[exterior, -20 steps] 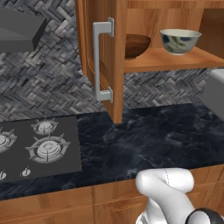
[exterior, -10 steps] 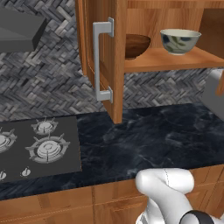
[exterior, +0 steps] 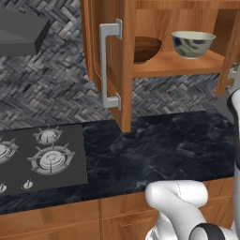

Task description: Open the cabinet. Pick the bowls from the counter and place them in the cabinet. Then close the cabinet.

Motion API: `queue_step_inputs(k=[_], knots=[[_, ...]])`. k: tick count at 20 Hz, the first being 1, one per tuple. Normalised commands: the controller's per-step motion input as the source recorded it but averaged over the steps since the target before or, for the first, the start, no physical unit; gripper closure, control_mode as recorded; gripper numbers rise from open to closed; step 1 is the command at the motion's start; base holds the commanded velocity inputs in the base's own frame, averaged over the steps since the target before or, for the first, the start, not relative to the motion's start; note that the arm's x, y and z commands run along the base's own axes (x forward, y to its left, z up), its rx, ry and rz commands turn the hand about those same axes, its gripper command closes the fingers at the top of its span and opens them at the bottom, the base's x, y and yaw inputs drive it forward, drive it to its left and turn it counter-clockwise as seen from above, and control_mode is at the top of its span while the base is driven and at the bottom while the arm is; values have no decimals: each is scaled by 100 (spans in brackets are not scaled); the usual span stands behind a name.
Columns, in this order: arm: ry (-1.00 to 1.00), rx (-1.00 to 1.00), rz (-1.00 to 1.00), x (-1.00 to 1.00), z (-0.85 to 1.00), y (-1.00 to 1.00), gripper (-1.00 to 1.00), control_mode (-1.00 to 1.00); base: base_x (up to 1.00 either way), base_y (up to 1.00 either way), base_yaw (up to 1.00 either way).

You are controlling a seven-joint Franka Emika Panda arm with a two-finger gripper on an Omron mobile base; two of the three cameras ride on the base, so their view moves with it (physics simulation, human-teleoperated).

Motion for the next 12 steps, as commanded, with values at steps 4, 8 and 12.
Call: queue_step_inputs(k=[4,8,12], knots=[[0,0,1,45,0,16,-100,-100,0,0,0],[0,0,3,47,0,12,-100,-100,0,0,0],[0,0,5,48,0,5,-100,-100,0,0,0]])
